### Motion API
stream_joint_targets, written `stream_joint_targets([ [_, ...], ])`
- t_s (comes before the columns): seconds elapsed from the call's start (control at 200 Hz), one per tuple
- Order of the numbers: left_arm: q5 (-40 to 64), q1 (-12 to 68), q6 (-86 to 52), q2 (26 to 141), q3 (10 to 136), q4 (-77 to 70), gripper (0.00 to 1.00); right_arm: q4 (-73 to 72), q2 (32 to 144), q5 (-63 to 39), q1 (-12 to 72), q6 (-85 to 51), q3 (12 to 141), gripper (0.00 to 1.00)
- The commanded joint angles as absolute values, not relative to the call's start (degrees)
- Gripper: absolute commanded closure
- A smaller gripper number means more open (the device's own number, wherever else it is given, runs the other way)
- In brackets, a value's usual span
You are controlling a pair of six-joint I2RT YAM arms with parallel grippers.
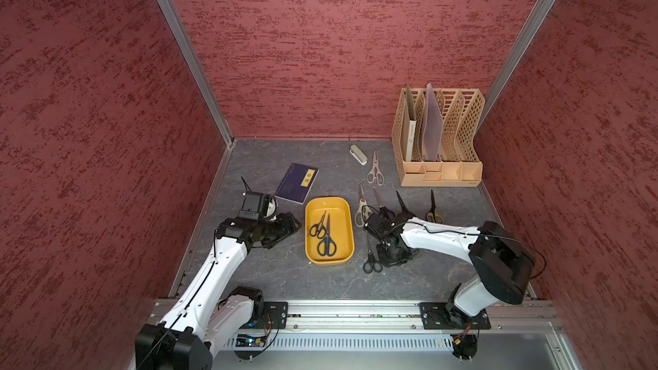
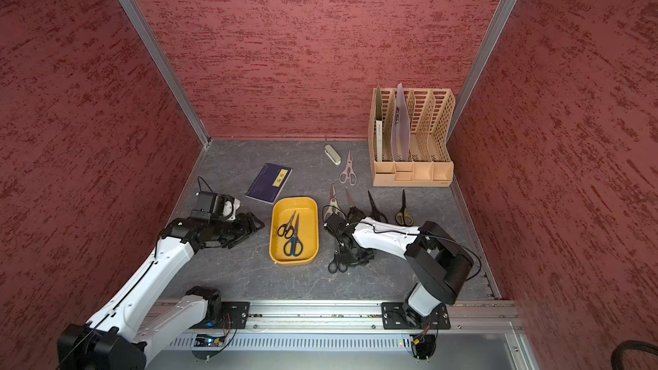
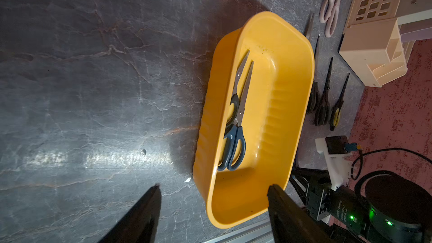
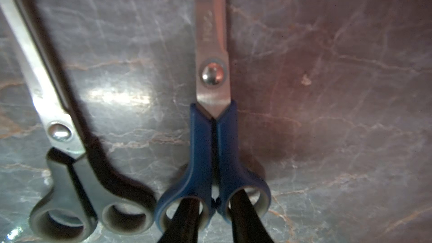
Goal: Take the scissors out of the storage box
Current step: Place the scissors at the center of the board, then pick up the scissors from the storage box.
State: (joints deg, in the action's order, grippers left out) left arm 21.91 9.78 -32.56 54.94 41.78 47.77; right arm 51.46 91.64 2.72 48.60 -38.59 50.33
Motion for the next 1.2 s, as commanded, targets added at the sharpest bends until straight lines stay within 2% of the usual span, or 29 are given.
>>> stream_joint_targets([
  [0.0, 21.18, 10.11, -32.53, 54.09, 40.96, 47.77, 0.25, 52.48, 89.81, 3.75, 48.41, -39.93, 50.2, 0.69],
  [0.336, 21.36, 10.11, -32.44, 54.83, 40.85, 46.2, 0.25, 59.18, 85.19, 4.84, 48.73, -41.03, 58.75, 0.65],
  [0.536, 23.33, 9.05, -32.65, 56.57, 39.5, 43.32, 0.24, 56.27, 85.95, 1.67, 51.06, -41.31, 67.56, 0.65],
  [0.686, 25.85, 6.48, -32.52, 58.63, 39.02, 40.85, 0.24, 52.24, 92.59, -1.91, 54.2, -38.24, 74.45, 0.66],
  [0.902, 26.97, 3.74, -30.09, 61.86, 40.51, 40.39, 0.24, 53.98, 106.57, -3.07, 58.04, -33.02, 86.3, 0.68],
  [1.192, 27.84, 0.67, -28.22, 63.75, 40.76, 40.34, 0.24, 54.01, 114.87, -4.97, 58.18, -30.83, 91.52, 0.68],
])
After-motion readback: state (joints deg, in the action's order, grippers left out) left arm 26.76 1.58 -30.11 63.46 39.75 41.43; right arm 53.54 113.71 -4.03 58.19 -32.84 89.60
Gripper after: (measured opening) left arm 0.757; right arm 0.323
